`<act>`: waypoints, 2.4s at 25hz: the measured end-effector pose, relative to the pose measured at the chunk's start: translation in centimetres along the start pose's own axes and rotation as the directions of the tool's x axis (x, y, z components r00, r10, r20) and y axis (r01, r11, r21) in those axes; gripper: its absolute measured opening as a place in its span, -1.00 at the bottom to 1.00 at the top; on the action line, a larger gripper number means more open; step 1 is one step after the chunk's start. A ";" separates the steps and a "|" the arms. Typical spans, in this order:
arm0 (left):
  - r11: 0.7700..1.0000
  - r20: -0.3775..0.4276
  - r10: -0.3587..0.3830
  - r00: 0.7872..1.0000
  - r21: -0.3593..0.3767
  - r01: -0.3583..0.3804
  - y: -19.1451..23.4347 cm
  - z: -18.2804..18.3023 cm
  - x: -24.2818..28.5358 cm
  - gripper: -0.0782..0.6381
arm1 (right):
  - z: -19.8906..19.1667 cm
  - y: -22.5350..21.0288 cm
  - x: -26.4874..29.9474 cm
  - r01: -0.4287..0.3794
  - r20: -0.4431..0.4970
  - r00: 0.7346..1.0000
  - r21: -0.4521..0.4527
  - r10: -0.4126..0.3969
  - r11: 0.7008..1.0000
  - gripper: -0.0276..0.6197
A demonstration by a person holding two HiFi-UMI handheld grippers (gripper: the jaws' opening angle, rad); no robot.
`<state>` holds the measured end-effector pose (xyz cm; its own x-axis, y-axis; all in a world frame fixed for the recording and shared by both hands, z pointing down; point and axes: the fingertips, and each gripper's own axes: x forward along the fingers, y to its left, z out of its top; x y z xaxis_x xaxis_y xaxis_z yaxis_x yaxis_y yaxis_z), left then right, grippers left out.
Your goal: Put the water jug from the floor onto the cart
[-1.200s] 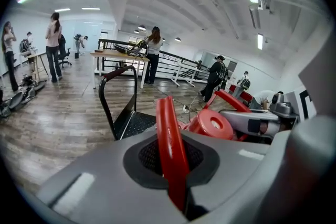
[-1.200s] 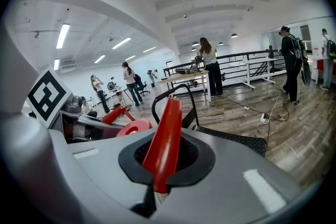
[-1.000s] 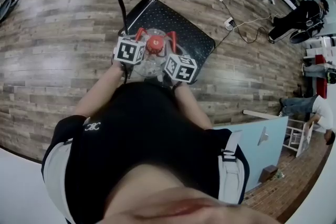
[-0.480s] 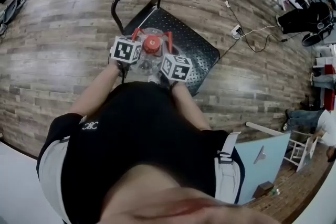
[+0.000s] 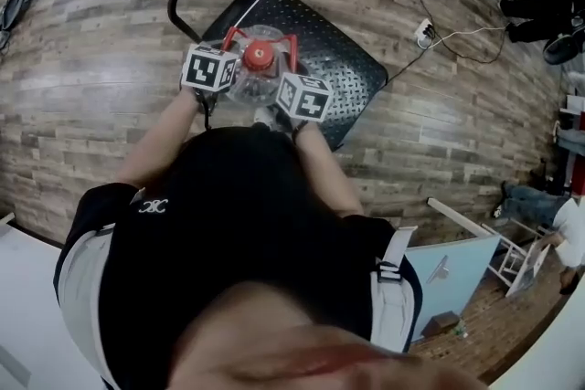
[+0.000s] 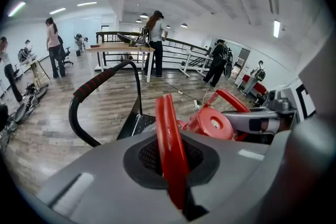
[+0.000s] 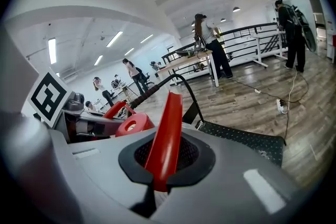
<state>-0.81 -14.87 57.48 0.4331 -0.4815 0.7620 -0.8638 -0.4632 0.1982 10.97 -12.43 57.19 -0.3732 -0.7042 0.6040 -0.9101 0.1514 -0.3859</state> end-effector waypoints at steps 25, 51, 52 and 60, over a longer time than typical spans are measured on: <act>0.992 -0.224 -0.127 0.966 -0.034 0.122 6.5 -2.0 17.8 -0.70 | -3.8 -9.0 15.4 0.160 -0.295 0.938 -0.102 -0.184 0.982 -0.83; 0.983 -0.406 -0.162 0.899 -0.142 0.113 9.7 -9.5 22.3 -0.66 | -9.1 -11.0 20.4 0.191 -0.394 0.883 -0.193 -0.254 0.962 -0.84; 0.983 -0.399 -0.157 0.903 -0.154 0.103 9.8 -9.3 22.3 -0.63 | -9.0 -10.8 20.5 0.184 -0.398 0.884 -0.185 -0.245 0.965 -0.81; 0.968 -0.309 -0.134 0.941 -0.245 0.058 11.2 -6.3 20.3 -0.39 | -4.5 -9.9 18.1 0.198 -0.296 0.920 -0.210 -0.256 0.957 -0.27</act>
<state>-3.31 -25.10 79.02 0.4441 -0.1610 0.8814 -0.8741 -0.2938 0.3868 12.41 -23.58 75.04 -0.1643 -0.4812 0.8611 -0.9832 0.1506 -0.1034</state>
